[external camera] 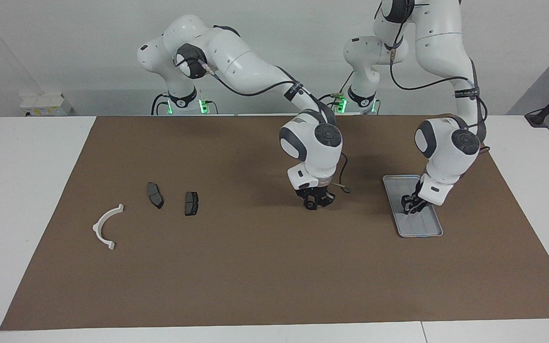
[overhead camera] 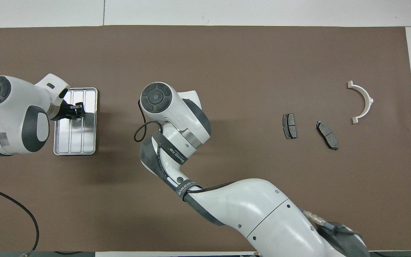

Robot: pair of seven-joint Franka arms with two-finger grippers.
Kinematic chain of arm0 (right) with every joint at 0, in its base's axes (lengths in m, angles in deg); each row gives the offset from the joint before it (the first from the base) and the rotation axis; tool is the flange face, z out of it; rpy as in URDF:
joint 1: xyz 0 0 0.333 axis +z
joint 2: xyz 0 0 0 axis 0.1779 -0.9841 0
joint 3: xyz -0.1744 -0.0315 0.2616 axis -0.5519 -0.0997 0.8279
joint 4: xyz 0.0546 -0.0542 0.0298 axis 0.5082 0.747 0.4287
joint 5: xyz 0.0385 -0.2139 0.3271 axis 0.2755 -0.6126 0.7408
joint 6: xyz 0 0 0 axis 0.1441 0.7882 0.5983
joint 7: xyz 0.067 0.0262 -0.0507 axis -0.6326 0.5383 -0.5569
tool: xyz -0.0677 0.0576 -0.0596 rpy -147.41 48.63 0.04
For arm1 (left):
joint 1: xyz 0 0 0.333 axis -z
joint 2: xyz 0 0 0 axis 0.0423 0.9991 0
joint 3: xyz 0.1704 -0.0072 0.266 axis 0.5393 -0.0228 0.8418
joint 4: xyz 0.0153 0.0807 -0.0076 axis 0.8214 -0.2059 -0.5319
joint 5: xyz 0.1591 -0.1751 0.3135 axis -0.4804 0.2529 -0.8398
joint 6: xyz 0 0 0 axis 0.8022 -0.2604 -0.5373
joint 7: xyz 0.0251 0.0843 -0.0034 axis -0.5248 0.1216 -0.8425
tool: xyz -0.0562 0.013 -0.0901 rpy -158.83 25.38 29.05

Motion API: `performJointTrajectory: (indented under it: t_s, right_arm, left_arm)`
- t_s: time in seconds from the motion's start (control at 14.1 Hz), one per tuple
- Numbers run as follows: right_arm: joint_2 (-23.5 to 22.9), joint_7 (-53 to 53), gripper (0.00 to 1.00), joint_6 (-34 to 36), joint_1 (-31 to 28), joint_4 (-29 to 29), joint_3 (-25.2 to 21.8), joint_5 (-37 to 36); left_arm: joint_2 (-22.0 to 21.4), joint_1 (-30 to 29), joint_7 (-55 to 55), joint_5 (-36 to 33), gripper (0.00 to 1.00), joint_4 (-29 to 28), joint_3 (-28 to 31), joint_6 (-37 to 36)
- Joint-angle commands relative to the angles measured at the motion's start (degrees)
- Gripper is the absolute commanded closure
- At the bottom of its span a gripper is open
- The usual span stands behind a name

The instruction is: Place bearing gear from tray to pile

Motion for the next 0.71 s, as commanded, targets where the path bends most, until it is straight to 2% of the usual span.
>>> performJointTrajectory:
  t_s: [0.0,0.21,0.28,0.5,0.64]
  right_arm:
    - [6.7,-10.6,1.00,8.2,-6.0,-0.3,1.2,-0.3]
    - [14.0,-29.4,1.00,15.1,-13.4,-0.1,1.2,0.2]
    - [15.6,-37.1,1.00,17.1,-15.9,-0.1,1.1,0.0]
    - [17.7,-59.4,1.00,19.0,-25.2,0.2,1.0,-0.2]
    - [17.8,-70.6,1.00,16.9,-30.7,2.4,1.1,0.1]
  left_arm:
    - [-0.4,-0.1,0.0,-0.7,0.51,-1.3,0.0,2.4]
    - [-0.3,0.0,0.0,-0.7,0.51,-1.4,0.0,2.5]
    - [-0.3,0.0,0.0,-0.7,0.55,-1.3,0.0,2.5]
    - [-0.3,0.0,0.0,-0.7,0.81,-1.4,0.0,2.2]
    - [-0.3,0.0,0.1,-0.7,0.91,-1.3,0.0,2.0]
